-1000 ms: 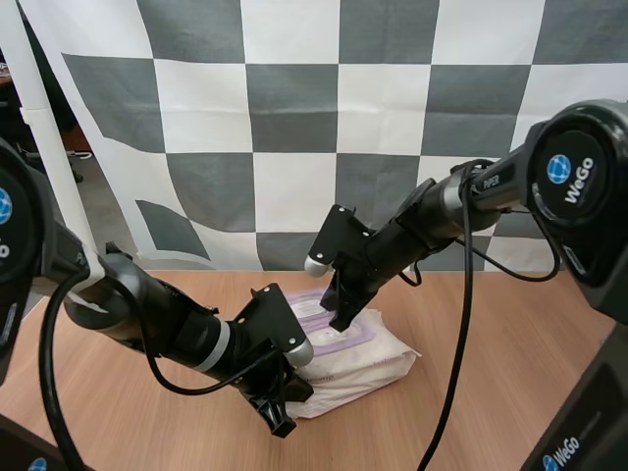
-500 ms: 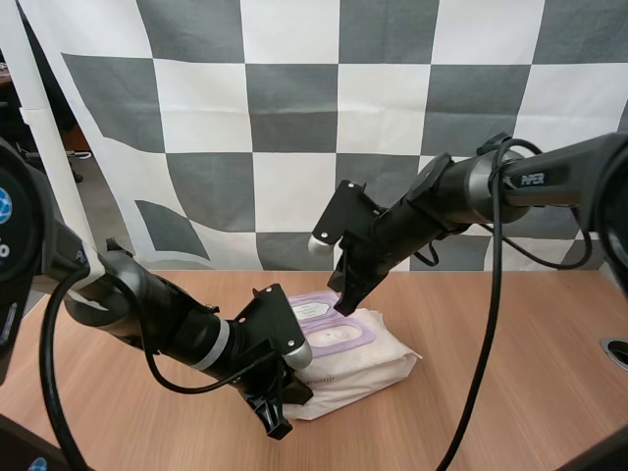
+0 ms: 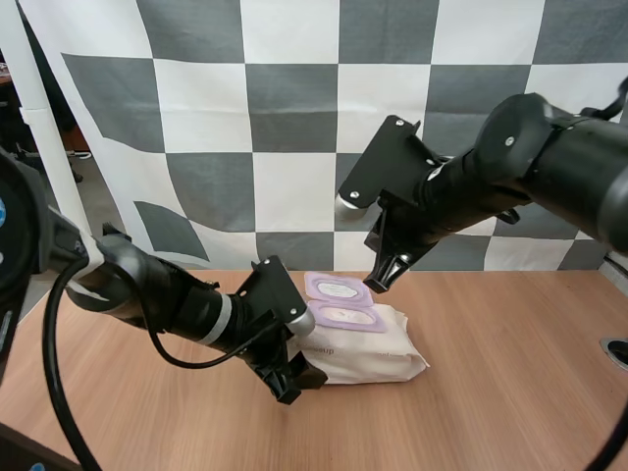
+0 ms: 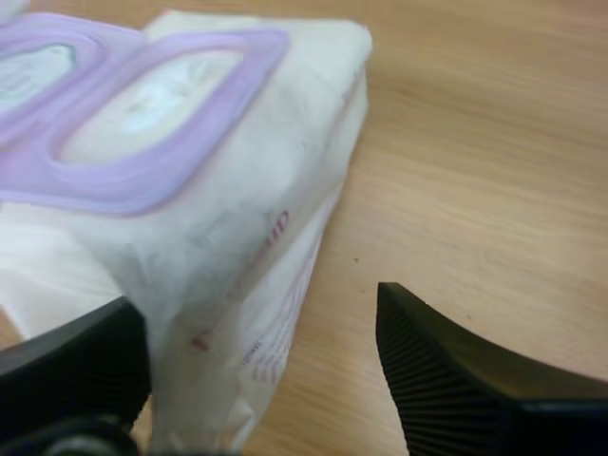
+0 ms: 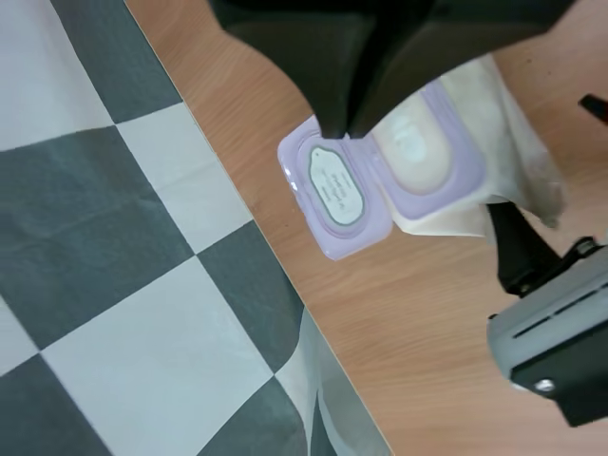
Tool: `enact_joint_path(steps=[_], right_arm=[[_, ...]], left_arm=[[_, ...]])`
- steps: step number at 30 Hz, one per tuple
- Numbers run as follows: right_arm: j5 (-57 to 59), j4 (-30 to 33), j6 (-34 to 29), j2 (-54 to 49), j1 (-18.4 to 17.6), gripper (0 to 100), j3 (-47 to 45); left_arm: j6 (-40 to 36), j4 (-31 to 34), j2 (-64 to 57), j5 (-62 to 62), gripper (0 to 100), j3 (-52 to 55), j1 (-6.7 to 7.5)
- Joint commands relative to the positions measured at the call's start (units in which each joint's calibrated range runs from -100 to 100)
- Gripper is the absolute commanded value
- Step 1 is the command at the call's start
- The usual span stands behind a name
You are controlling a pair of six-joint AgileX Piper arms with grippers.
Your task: Open the wet wipes lid
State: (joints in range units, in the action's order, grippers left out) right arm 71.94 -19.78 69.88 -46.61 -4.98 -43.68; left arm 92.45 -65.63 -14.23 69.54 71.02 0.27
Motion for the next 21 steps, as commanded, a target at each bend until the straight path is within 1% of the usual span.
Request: enact_joint_path(steps=[1, 6, 9, 11, 12, 14, 19, 21], right_arm=[[6.95, 0.83, -4.34, -12.05, 0.11, 0, 0.09], [8.6, 1.67, -8.52, -17.47, 0.11, 0, 0.09], [8.94, 2.59, -11.16, -19.32, 0.11, 0, 0.09], [8.94, 2.69, -13.07, -20.22, 0.11, 0, 0.09], [8.94, 2.57, -14.37, -20.83, 0.11, 0, 0.09], [8.94, 2.57, -16.77, -21.87, 0.11, 0, 0.09], [8.37, 2.57, -22.01, -25.08, 0.11, 0, 0.09], [6.47, 2.68, -24.29, -27.33, 0.11, 0, 0.09]], left_arm=[[-1.81, 0.05, -2.31, 1.22, 100, -1.86, 0.02], [-7.31, 0.33, -11.55, 6.03, 100, -5.34, 0.02], [-10.17, 2.69, -18.78, 6.22, 100, -7.01, 0.02], [-12.52, 4.54, -23.79, 6.46, 100, -7.9, -0.46], [-13.67, 5.05, -26.55, 7.39, 100, -8.46, -0.94], [-15.3, 5.98, -31.96, 10.62, 100, -9.39, -2.37], [-18.71, 6.46, -43.79, 22.66, 100, -11.45, -6.61], [-20.28, 6.46, -47.97, 26.57, 100, -12.19, -8.3]])
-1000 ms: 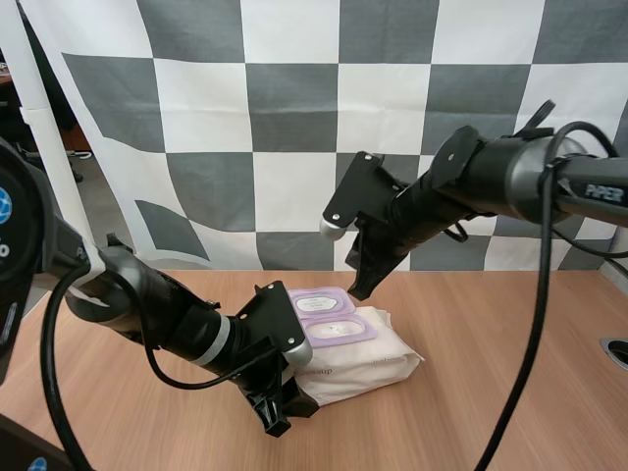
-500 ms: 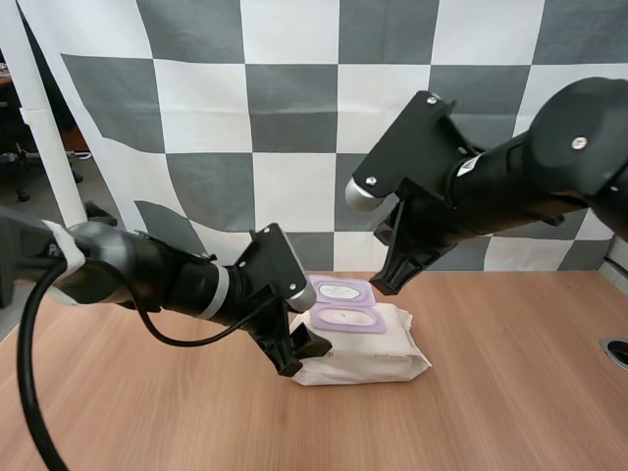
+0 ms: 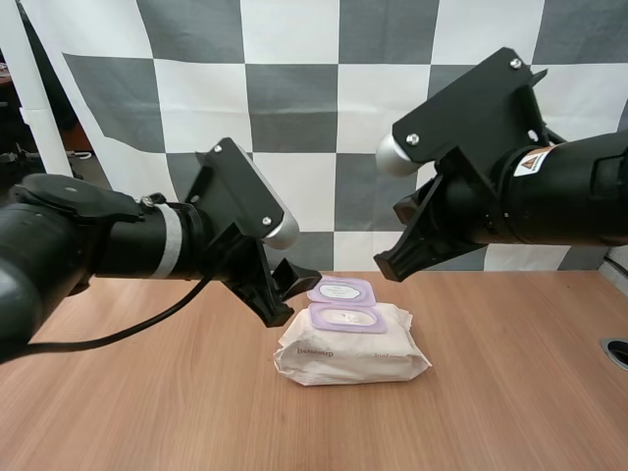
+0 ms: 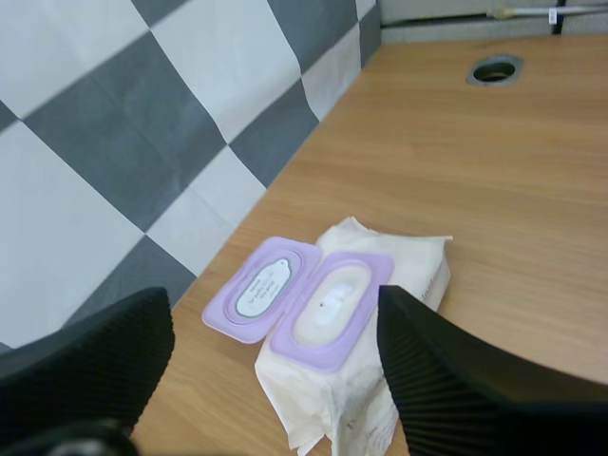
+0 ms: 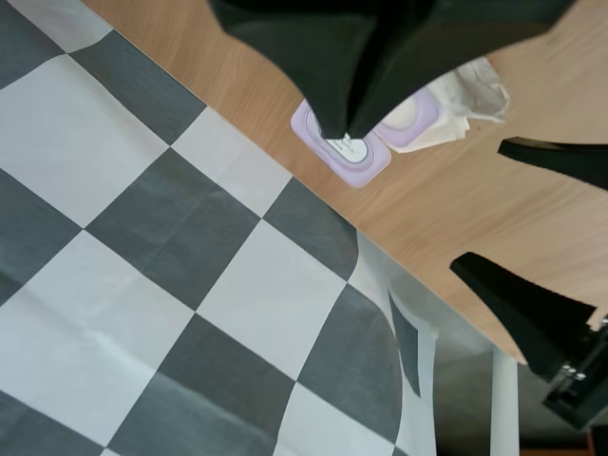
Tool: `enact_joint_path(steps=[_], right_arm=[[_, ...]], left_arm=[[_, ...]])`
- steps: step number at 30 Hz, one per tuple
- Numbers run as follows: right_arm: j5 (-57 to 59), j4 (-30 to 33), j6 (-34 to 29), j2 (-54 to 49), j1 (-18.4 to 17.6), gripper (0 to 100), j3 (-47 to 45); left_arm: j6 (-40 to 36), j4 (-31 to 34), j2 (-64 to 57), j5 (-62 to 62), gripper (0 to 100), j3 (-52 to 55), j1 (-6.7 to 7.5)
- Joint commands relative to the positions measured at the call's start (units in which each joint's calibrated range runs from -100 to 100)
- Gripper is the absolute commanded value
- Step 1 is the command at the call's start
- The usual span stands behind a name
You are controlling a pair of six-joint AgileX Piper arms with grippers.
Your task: Open the wet wipes lid
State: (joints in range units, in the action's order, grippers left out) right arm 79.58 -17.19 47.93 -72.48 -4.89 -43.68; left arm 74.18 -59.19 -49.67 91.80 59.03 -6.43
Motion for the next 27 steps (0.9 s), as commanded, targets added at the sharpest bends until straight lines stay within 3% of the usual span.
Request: enact_joint_path(steps=[1, 2, 3, 4, 6, 7, 15, 21, 27], right_arm=[[-2.76, 0.09, -3.56, -2.83, 0.02, 0, -0.05], [-4.72, 0.19, -4.82, -4.3, 0.02, 0, -0.36], [-6.86, 0.33, -5.74, -5.75, 0.02, 0, -0.75], [-8.58, 0.37, -6.26, -6.88, 0.02, 0, -1.36], [-12.42, 0.5, -6.57, -9.73, 0.02, 0, -3.35], [-14.18, 0.5, -6.57, -10.84, 0.02, 0, -4.42], [-34.93, 0.5, -9.84, -20.6, 1.19, 0, -17.69], [-43.12, 1.12, -9.74, -26.34, 1.26, 0, -22.87], [-48.76, 5.52, -9.74, -27.52, 1.26, 0, -26.12]], left_arm=[[-2.63, -0.09, -14.39, 6.03, 100, -0.49, -2.18], [-3.4, -0.21, -16.0, 7.91, 92, -0.58, -2.81], [-4.01, -0.33, -17.46, 8.2, 76, -0.74, -3.27], [-4.56, -0.33, -18.47, 8.2, 57, -0.73, -3.6], [-5.77, -0.42, -20.43, 8.2, 10, -0.98, -3.8], [-6.09, -0.42, -21.32, 8.2, 0, -0.98, -3.8], [-11.69, -2.18, -25.96, 8.2, 0, -0.98, -3.8], [-13.62, -2.25, -28.37, -2.69, 0, -0.98, -3.8], [-20.99, 8.68, -25.02, -15.07, 0, -0.98, -1.01]])
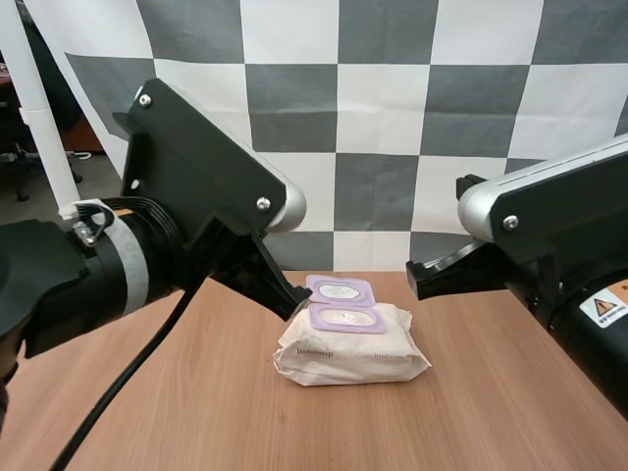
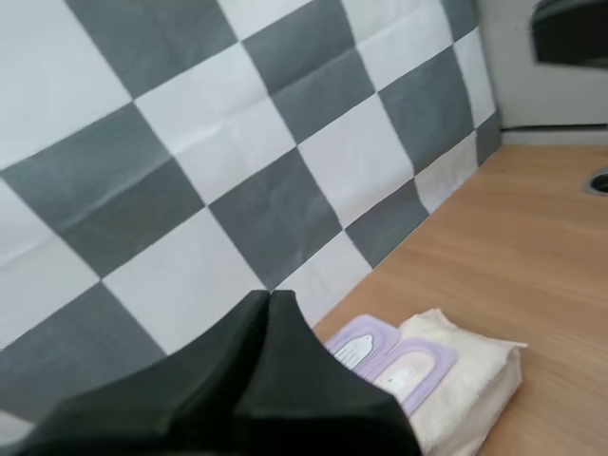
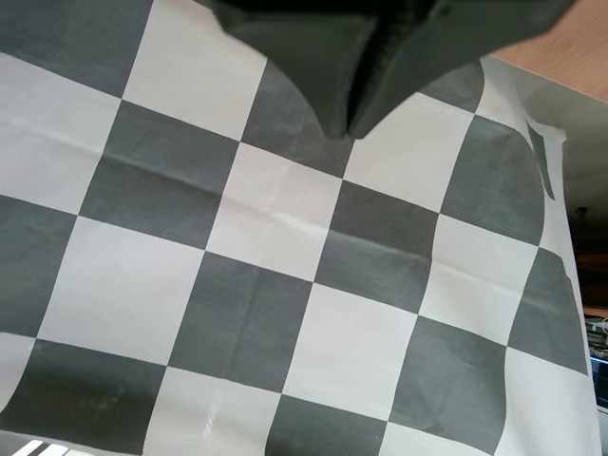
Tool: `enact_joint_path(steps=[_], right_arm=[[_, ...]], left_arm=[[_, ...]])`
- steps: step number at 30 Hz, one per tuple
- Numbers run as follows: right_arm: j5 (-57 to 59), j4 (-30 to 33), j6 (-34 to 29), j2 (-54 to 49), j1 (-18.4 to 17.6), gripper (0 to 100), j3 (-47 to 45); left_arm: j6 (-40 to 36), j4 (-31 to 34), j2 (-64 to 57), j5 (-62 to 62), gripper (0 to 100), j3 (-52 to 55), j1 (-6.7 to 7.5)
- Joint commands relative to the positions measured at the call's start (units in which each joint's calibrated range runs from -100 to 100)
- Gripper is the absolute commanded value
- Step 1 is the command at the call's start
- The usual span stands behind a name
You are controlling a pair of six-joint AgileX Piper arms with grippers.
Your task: Open the wet wipes lid
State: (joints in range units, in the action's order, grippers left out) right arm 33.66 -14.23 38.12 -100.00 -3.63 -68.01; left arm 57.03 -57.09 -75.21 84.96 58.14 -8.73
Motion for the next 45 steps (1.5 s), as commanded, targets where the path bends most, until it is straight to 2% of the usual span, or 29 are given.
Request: enact_joint_path(steps=[1, 4, 7, 10, 13, 16, 21, 26, 32, 38, 45], right_arm=[[-3.26, 3.79, 0.07, 0.0, 0.08, 0, -2.45], [-5.34, 5.5, 0.07, 0.0, 0.76, 0, -5.54], [-12.12, 4.73, 0.07, 0.0, 2.32, 0, -9.05], [-20.86, 1.22, -0.12, 0.0, 4.25, 0, -12.88], [-24.93, -2.25, -0.12, 0.0, 5.52, 0, -16.09], [-24.93, -4.47, -0.12, 0.0, 5.89, 0, -19.43], [-24.93, -5.08, -0.12, 0.0, 5.89, 0, -26.5], [-29.8, -10.29, -0.12, 0.0, 6.15, 0, -31.99], [-22.54, -10.68, -0.12, 0.0, 7.03, 0, -31.99], [-7.83, -10.31, -0.12, 0.0, 6.8, 0, -31.99], [-7.23, -10.53, -0.12, 0.0, 6.04, 0, -31.99]], left_arm=[[-4.47, 8.49, 0.52, -11.75, 0, -0.09, 1.96], [-9.07, 14.72, 0.52, -25.14, 0, 0.22, 4.15], [-15.21, 21.48, 0.52, -37.4, 0, 1.6, 6.12], [-18.4, 24.7, 0.52, -44.38, 0, 4.17, 7.63], [-18.4, 25.21, 0.52, -51.93, 0, 9.29, 8.37], [-18.61, 23.43, 0.52, -61.99, 0, 15.49, 8.37], [-21.71, 15.39, 0.52, -84.02, 0, 25.04, 8.03], [-22.98, 12.82, 0.52, -94.71, 0, 31.0, 6.53], [-22.98, 12.36, 0.52, -94.71, 0, 35.25, 6.07], [-23.94, 11.0, 0.52, -94.71, 0, 39.48, 6.07], [-24.18, 10.47, 0.19, -94.55, 0, 41.63, 6.16]])
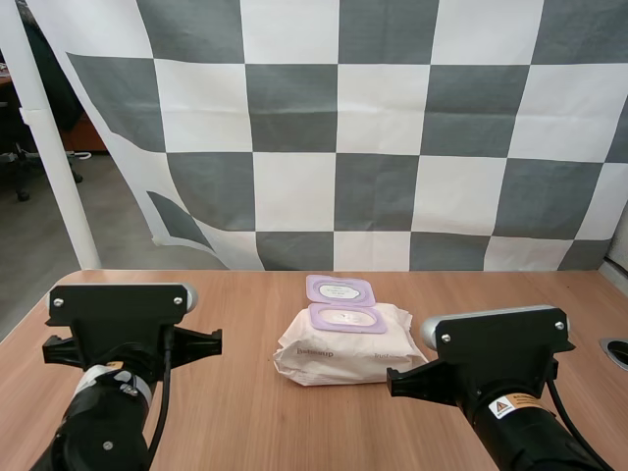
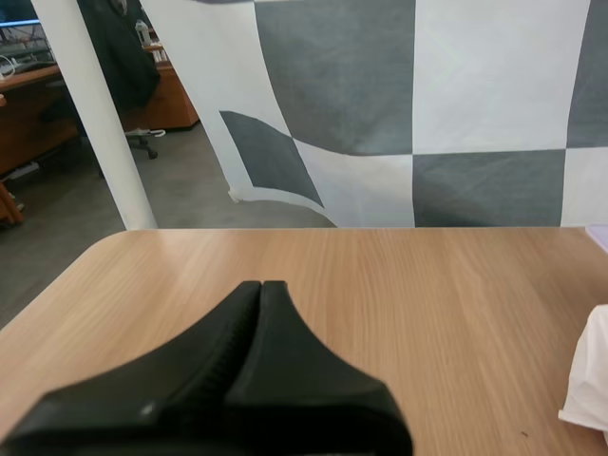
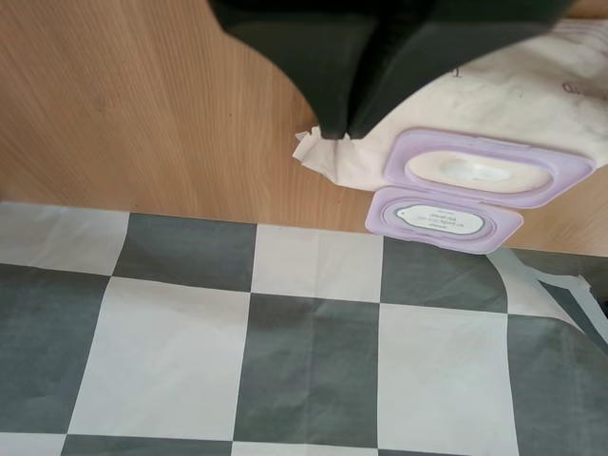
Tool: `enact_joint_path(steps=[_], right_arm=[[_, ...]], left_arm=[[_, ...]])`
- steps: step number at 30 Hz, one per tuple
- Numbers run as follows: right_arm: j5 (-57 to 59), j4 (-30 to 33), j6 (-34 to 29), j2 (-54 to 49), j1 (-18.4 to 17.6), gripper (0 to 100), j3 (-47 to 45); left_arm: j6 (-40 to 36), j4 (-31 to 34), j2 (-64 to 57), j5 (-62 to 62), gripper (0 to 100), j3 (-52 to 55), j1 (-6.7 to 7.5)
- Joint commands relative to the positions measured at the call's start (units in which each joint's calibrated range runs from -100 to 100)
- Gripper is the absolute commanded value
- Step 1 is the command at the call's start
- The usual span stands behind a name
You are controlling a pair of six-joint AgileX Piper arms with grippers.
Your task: Open the wet wipes lid
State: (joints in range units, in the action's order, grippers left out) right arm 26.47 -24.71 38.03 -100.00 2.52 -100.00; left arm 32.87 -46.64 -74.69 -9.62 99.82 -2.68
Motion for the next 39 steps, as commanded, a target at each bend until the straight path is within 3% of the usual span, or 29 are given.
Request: enact_joint_path(steps=[1, 15, 20, 26, 29, 35, 39], right_arm=[[-0.04, -0.05, -0.04, 0.0, -0.19, 0, 0.0], [-0.04, -0.18, -0.04, 0.0, -1.41, 0, 0.0], [-0.04, -0.18, -0.04, 0.0, -2.04, 0, 0.0], [9.85, -1.49, -0.17, 0.0, -1.9, 0, 0.0], [9.87, -1.62, -0.28, 0.0, -1.9, 0, 0.0], [9.31, 0.07, 0.01, 0.0, -1.9, 0, 0.0], [9.31, -0.22, 0.01, 0.0, -1.9, 0, 0.0]], left_arm=[[-0.02, 0.02, -1.05, 0.03, 0, -0.06, 0.18], [0.16, 4.01, -15.97, 20.73, 0, 0.18, 0.38], [-3.91, 4.41, -19.62, 24.11, 0, 0.18, 0.38], [-5.62, 4.9, -23.28, 30.16, 0, 0.18, 0.24], [-7.63, 7.78, -24.42, 32.83, 0, 0.18, -0.16], [-23.6, 23.99, -25.31, 39.39, 0, 0.18, -0.22], [-25.31, 26.21, -25.31, 40.94, 0, 0.18, -0.22]])
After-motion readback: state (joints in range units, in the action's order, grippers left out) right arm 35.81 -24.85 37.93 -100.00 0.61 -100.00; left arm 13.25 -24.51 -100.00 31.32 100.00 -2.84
